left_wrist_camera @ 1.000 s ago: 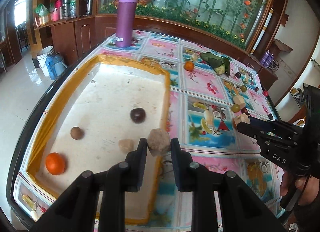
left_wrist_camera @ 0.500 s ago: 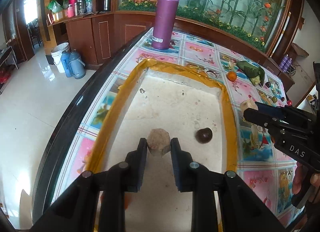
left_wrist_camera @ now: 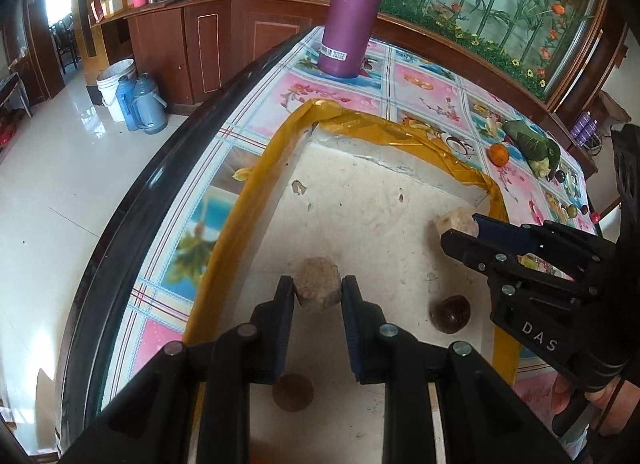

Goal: Organize fruits
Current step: 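Carry the cracker and beige chunk in both tools over the white tray, then open the left tool to drop the chunk while the right tool releases the cracker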

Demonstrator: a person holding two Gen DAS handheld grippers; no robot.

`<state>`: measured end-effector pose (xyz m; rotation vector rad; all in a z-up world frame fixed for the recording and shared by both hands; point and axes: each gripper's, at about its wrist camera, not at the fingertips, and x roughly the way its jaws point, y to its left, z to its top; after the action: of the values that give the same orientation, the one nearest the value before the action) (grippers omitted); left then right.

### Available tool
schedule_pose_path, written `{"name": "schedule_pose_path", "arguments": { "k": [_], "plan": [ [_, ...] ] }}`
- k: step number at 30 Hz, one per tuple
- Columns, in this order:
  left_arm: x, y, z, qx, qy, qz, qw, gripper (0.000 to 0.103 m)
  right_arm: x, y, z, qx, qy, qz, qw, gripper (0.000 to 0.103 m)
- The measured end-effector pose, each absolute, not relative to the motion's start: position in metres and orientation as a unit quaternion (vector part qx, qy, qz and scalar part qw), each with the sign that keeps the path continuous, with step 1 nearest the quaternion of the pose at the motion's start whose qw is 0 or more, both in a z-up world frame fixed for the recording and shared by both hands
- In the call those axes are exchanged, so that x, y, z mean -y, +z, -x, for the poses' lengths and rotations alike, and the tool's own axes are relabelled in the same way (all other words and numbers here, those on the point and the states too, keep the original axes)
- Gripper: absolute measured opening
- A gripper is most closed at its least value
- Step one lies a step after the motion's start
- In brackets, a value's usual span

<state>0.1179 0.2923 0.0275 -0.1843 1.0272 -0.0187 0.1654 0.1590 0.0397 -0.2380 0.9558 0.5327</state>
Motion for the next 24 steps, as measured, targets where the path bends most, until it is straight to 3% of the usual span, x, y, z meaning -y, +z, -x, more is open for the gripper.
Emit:
{"name": "schedule_pose_path", "arguments": {
  "k": [14,19,24],
  "plan": [
    [-0.286,0.017,-0.129,-0.515,-0.012,0.073,0.854,0.027,-0.164,0.027,-0.173,-0.458,0.247,0.133,0.843,0.028],
    [-0.281,0.018,-0.126,-0.519,-0.013,0.066,0.852,0.040,-0.164,0.027,-0.170,-0.458,0.248,0.141,0.842,0.029],
    [-0.284,0.021,-0.119,-0.518,-0.002,0.070,0.852,0.043,-0.161,0.031,-0.164,-0.456,0.245,0.140,0.844,0.030]
  ]
}}
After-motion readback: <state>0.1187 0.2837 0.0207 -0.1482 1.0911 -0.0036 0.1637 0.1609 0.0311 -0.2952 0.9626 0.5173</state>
